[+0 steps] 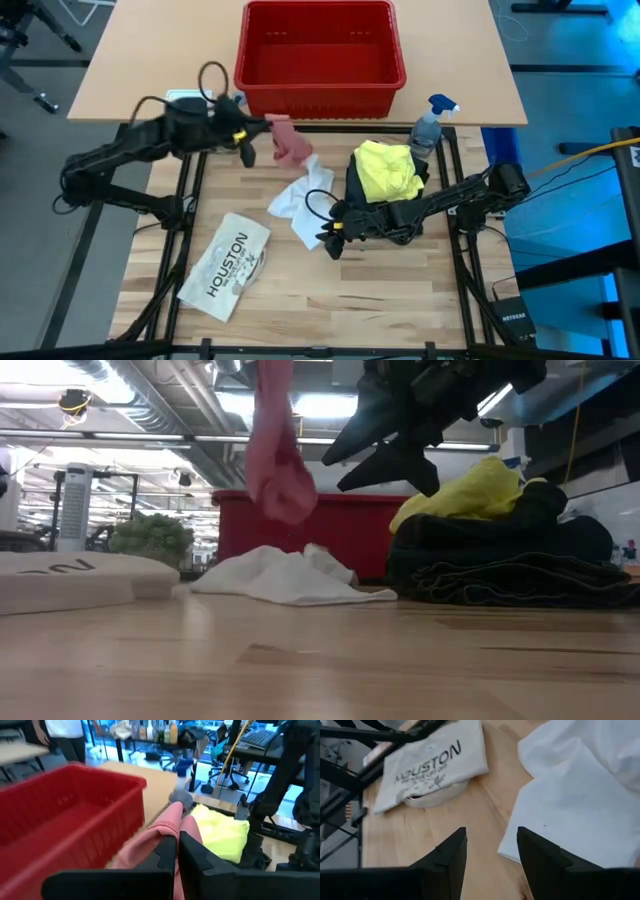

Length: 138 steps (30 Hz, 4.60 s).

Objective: Fold laundry
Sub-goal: Fold the pink panty

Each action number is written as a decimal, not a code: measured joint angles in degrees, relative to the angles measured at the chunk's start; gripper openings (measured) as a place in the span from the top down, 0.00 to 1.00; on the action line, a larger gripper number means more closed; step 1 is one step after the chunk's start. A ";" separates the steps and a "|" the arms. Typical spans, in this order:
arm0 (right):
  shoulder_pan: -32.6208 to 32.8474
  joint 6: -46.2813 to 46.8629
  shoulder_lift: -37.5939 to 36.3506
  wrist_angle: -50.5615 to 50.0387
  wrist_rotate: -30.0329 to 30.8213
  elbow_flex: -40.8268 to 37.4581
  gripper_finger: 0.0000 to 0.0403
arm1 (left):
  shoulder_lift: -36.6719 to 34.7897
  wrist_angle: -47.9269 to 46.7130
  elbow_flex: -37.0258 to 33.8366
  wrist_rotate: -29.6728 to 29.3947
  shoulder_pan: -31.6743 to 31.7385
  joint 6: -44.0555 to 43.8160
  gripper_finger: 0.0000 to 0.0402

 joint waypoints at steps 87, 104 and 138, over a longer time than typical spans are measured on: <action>-12.43 -40.04 0.00 -27.11 -9.65 45.29 1.00 | 1.68 -14.07 4.33 29.07 -5.66 1.56 0.98; -18.91 -46.57 1.00 -47.75 4.24 63.96 1.00 | -2.75 -21.34 4.33 24.73 -6.28 -4.87 0.80; -19.82 -44.57 0.76 -50.45 -10.01 71.95 1.00 | 12.35 -12.93 4.31 19.37 -11.25 11.92 0.65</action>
